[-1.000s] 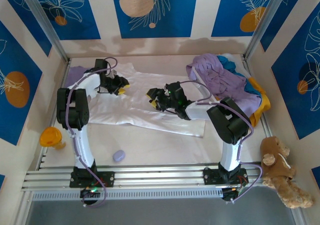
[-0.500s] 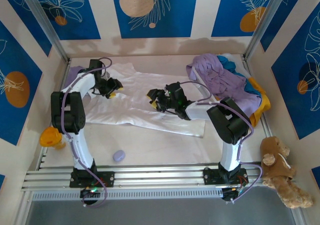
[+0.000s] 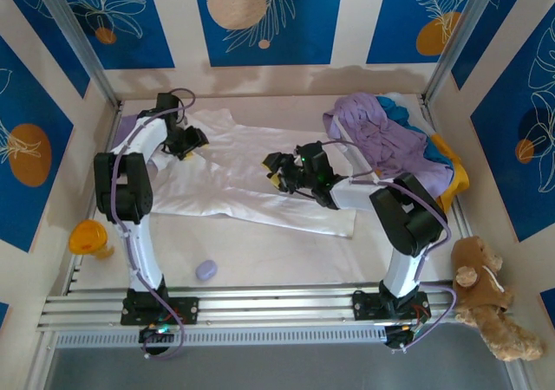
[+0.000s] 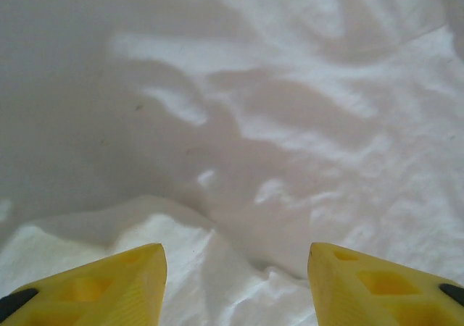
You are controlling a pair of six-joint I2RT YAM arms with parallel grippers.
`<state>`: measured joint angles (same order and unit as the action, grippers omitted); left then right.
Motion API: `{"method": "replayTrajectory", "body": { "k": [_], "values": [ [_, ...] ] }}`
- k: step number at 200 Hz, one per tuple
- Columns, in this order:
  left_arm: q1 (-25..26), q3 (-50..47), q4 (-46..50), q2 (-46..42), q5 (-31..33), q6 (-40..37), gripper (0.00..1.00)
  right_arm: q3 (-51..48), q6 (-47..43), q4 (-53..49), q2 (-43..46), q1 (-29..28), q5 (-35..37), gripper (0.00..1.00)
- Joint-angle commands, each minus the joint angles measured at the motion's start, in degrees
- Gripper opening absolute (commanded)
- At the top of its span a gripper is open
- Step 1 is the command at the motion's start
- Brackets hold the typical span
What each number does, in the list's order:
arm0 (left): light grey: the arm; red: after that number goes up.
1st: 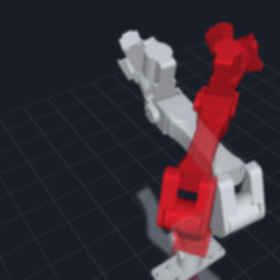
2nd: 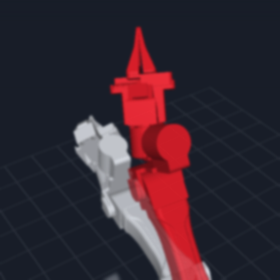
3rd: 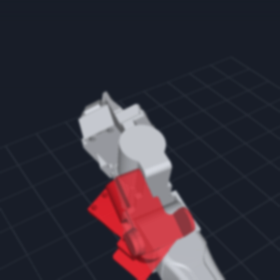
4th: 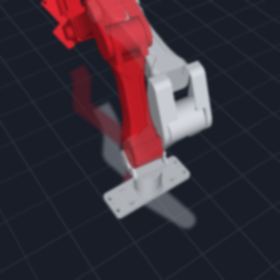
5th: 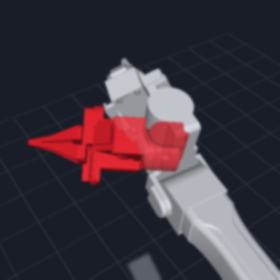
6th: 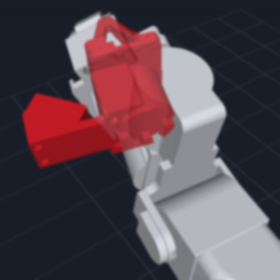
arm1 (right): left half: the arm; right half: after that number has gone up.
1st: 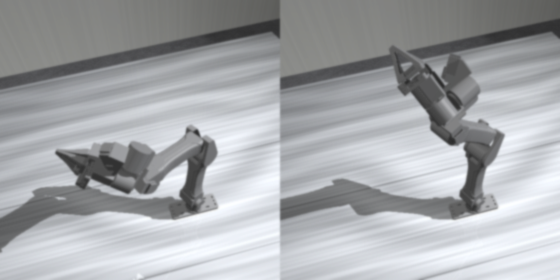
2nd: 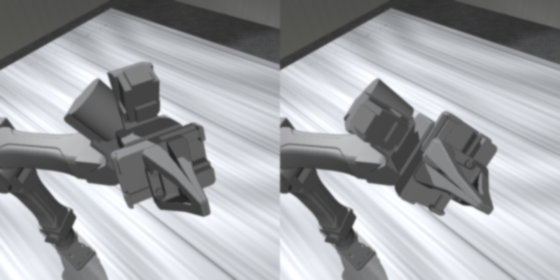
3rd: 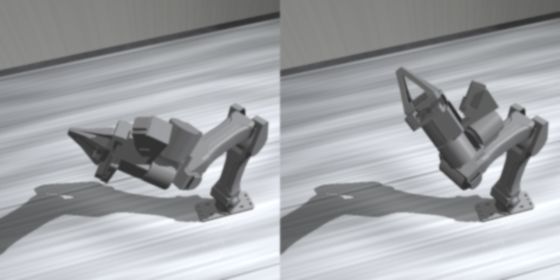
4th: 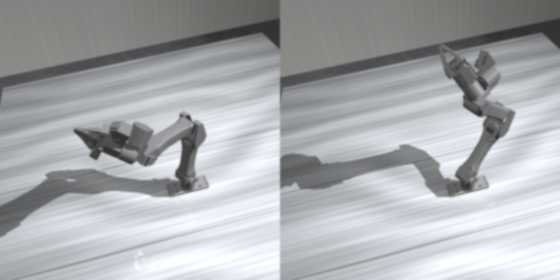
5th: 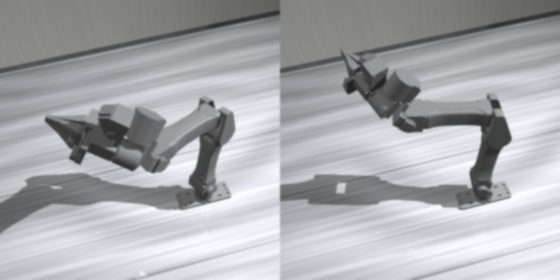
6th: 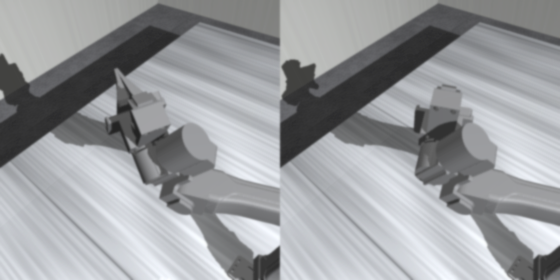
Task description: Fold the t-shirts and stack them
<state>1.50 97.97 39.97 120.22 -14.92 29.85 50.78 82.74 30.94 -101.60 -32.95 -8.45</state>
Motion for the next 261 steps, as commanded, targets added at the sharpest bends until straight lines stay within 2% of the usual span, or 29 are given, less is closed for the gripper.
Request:
{"method": "replayTrajectory", "body": {
  "k": [1, 9, 21, 32, 44, 52, 87, 112, 135, 210, 261],
  "values": [
    [-0.3, 3.8, -0.8, 1.7, -1.1, -0.8, 0.54, -1.2, -2.7, -3.0, 3.4, 0.6, -0.8, 0.56],
    [-0.3, 4.9, -0.2, 1.6, -1.6, -1.0, 0.54, -1.3, -3.7, -4.7, 4.4, 0.8, -0.9, 0.56],
    [-0.2, 4.5, 0.3, 0.1, -2.2, -1.4, 0.54, 0.2, -7.3, -12.9, 6.9, 0.9, -0.3, 0.56],
    [-0.1, 2.6, 0.3, -2.5, -2.4, -1.9, 0.54, 3.2, -11.7, -24.3, 9.2, 0.5, 2.1, 0.56],
    [-0.1, -1.0, -0.1, -5.9, -3.2, -2.4, 0.55, 8.6, -17.9, -41.1, 11.3, -0.7, 7.8, 0.56],
    [-0.1, -3.8, 0.5, -7.9, -3.2, -3.0, 0.55, 10.5, -20.0, -47.6, 11.7, -1.1, 9.6, 0.56],
    [0.1, -18.7, -1.4, -15.3, -5.2, -3.3, 0.56, 13.5, -25.8, -61.4, 12.5, -2.1, 11.2, 0.57],
    [0.1, -27.5, -4.1, -18.1, -5.4, -3.1, 0.56, 12.8, -27.4, -65.6, 11.4, -2.5, 10.1, 0.57],
    [0.1, -33.4, -6.3, -19.6, -3.9, -3.2, 0.56, 9.7, -27.4, -64.1, 10.6, -2.6, 8.1, 0.57],
    [0.1, -43.5, -8.5, -19.5, -0.6, -3.7, 0.57, 1.5, -26.8, -61.0, 8.3, -2.1, 7.3, 0.57],
    [0.1, -49.2, -7.1, -25.3, 0.2, -2.3, 0.58, -3.4, -25.1, -61.2, 10.1, -2.0, 6.2, 0.56]
  ]
}}
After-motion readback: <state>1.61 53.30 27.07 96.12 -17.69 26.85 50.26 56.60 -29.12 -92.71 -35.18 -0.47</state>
